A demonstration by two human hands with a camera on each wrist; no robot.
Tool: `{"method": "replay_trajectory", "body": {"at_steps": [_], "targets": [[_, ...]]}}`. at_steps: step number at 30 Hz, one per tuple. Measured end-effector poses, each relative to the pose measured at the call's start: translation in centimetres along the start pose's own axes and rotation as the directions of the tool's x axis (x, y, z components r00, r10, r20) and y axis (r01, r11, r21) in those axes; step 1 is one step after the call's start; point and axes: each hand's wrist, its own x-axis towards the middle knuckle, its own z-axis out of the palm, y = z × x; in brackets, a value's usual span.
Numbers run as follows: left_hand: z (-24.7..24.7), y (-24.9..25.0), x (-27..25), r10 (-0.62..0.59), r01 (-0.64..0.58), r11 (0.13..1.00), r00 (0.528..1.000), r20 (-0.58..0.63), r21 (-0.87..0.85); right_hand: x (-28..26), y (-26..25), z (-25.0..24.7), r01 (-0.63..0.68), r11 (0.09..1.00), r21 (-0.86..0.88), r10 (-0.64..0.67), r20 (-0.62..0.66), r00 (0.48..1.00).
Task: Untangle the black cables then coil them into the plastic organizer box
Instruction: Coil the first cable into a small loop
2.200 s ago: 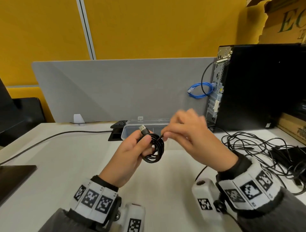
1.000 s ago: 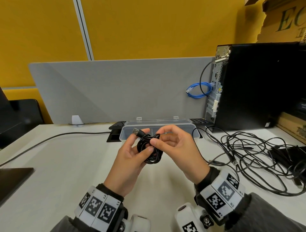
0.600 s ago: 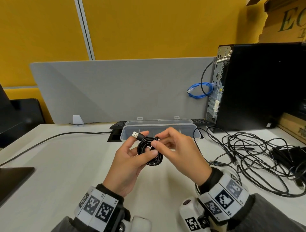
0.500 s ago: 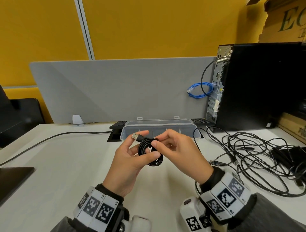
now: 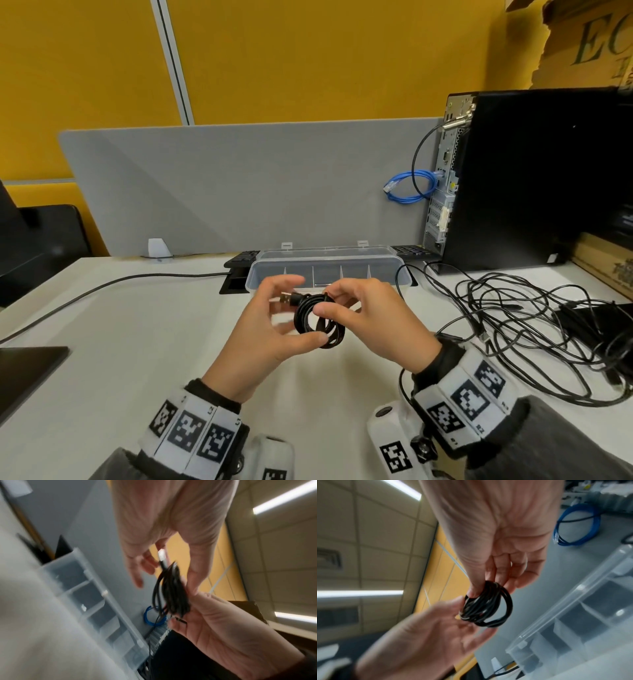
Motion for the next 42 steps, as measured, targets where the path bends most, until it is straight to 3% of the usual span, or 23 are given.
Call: {"method": "replay_trajectory", "body": {"at_steps": [3, 6, 8, 11, 13, 17, 21, 29, 34, 39, 42], "targets": [[0.3, 1.5, 0.0, 0.05, -0.067, 0.898, 0.998, 0.05, 0.434, -0.2, -0.3, 0.4, 0.043, 0.998, -0.041, -0.046, -0.058, 0.997], [2.1, 2.7, 0.1, -0.008, -0.064, 0.642, 0.996, 0.089, 0.764, -0.4, -0.9, 0.8, 0.054, 0.998, 0.032, -0.051, -0.086, 0.995], [2.9, 2.8, 0.5, 0.034, -0.036, 0.509, 0.999, 0.022, 0.86, -0.6, -1.1, 0.9, 0.053, 0.995, 0.081, -0.046, -0.092, 0.995], [2.9, 2.4, 1.1, 0.1, -0.039, 0.428, 0.995, -0.004, 0.903, -0.7, -0.9, 1.4, 0.086, 0.996, 0.04, -0.083, -0.074, 0.994], [2.7, 1.8, 1.4, 0.116, -0.1, 0.465, 0.992, 0.052, 0.88, -0.7, -0.6, 1.8, 0.102, 0.994, -0.043, -0.104, -0.054, 0.993], [1.9, 0.6, 1.7, 0.088, -0.138, 0.698, 0.99, 0.107, 0.703, -0.5, -0.1, 1.8, 0.075, 0.995, -0.067, -0.075, 0.015, 0.997], [1.4, 0.0, 1.6, 0.061, -0.141, 0.793, 0.986, 0.152, 0.593, -0.5, -0.3, 2.0, 0.078, 0.996, -0.05, -0.076, 0.044, 0.996], [0.0, -0.4, 2.4, -0.023, -0.105, 0.817, 0.976, 0.214, 0.567, 0.7, -0.6, 3.1, 0.081, 0.997, -0.017, -0.08, 0.061, 0.995], [-1.7, -1.1, 5.0, -0.011, -0.064, 0.786, 0.993, 0.117, 0.615, 4.0, -1.1, 4.8, 0.066, 0.995, -0.076, -0.058, 0.102, 0.993], [-4.1, -2.5, 9.5, -0.068, 0.112, 0.924, 0.989, -0.129, 0.366, 11.3, -1.2, 5.8, 0.087, 0.955, -0.284, -0.061, 0.098, 0.993], [-5.9, -3.8, 10.8, -0.126, 0.152, 0.917, 0.987, -0.096, 0.369, 15.4, -0.1, 6.7, 0.047, 0.955, -0.294, -0.027, 0.071, 0.997]]}}
